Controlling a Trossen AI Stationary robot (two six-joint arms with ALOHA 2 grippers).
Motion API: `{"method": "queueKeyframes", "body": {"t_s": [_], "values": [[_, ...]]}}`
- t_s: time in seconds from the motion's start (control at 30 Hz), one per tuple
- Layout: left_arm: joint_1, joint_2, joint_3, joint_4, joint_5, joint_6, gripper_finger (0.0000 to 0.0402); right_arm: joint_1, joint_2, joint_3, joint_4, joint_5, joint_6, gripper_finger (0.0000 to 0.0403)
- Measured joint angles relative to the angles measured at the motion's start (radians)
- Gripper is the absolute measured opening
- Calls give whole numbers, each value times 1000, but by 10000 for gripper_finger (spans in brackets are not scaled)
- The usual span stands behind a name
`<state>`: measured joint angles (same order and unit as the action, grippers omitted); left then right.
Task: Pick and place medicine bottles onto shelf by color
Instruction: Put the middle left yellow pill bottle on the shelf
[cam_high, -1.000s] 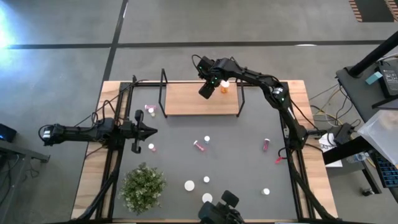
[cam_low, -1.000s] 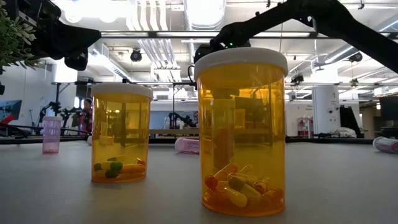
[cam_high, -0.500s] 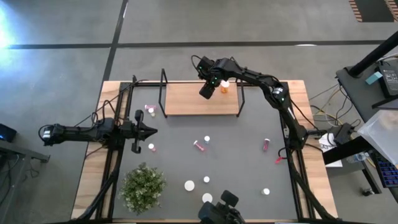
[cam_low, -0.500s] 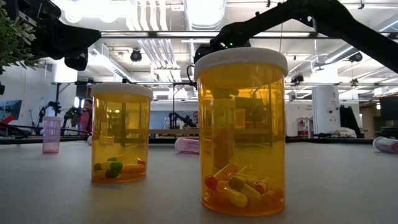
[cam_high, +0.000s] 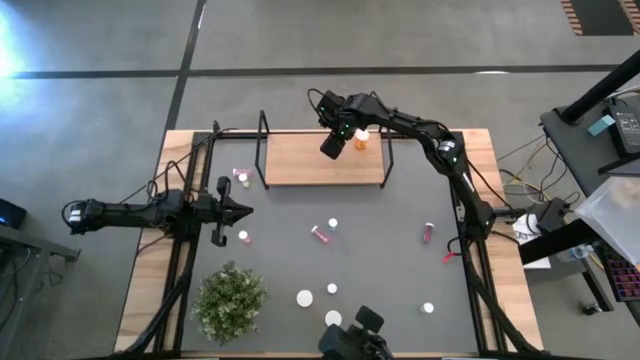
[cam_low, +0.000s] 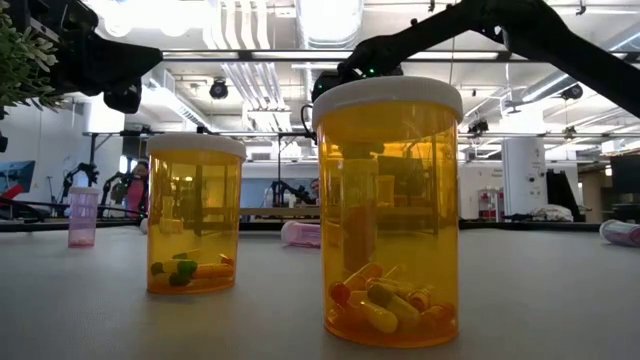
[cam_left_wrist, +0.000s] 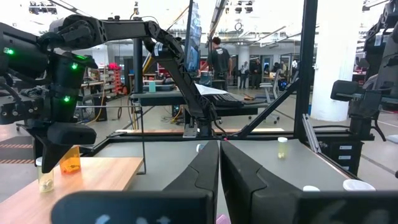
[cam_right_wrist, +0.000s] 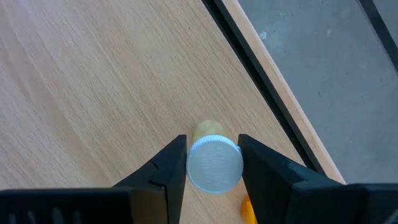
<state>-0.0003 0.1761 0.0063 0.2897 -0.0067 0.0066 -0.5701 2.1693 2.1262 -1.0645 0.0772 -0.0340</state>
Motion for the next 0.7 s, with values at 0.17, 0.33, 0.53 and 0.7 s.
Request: {"method": "queueKeyframes", "body": {"t_s": [0.17,0.33,0.53,0.7], "values": [[0,0,0,0,0,0,0,0,0,0,0,0,16,143],[0,0,0,0,0,0,0,0,0,0,0,0,16,147],[0,0,0,0,0,0,0,0,0,0,0,0,16,181],[0,0,0,0,0,0,0,0,0,0,2,2,15,211]]}}
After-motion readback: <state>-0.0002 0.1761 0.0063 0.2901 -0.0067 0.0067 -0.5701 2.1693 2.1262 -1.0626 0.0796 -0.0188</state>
